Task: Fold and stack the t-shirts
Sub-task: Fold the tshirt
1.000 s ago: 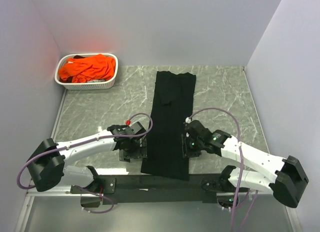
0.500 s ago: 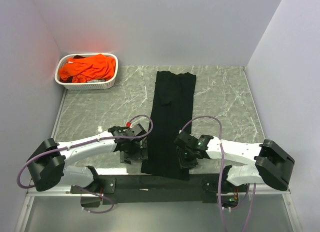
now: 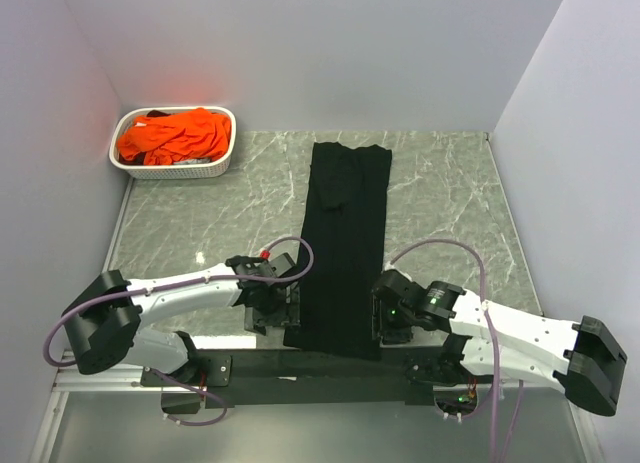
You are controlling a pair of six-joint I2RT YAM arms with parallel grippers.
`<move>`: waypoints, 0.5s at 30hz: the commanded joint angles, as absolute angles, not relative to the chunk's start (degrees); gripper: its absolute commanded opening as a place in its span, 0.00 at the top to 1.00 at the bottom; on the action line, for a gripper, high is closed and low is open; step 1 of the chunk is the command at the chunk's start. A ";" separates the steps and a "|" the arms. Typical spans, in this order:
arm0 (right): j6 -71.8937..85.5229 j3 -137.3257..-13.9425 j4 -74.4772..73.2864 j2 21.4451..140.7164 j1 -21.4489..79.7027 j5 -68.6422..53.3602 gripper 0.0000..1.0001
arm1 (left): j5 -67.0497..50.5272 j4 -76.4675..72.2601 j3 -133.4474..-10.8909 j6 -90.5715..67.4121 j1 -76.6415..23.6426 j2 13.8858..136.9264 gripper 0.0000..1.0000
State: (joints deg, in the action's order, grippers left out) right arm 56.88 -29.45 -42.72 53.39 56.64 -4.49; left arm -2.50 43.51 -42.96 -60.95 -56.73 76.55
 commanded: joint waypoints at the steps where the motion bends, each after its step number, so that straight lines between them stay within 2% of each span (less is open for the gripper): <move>1: 60.90 -25.67 -39.56 53.35 56.95 -7.89 0.49 | -3.87 41.66 -43.59 -61.35 -57.57 77.95 0.19; 9: 62.14 -22.50 -35.79 56.69 57.04 -9.22 0.50 | -3.43 41.22 -43.86 -61.70 -58.10 78.92 0.20; 15: 62.14 -21.09 -33.05 58.18 57.22 -11.60 0.54 | -3.78 40.08 -43.59 -62.05 -58.27 79.72 0.22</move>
State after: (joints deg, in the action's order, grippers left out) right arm 61.89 -22.81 -35.77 56.88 56.77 -12.36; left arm -3.22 41.47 -42.96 -61.21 -57.82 79.48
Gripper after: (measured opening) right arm 0.465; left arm 0.786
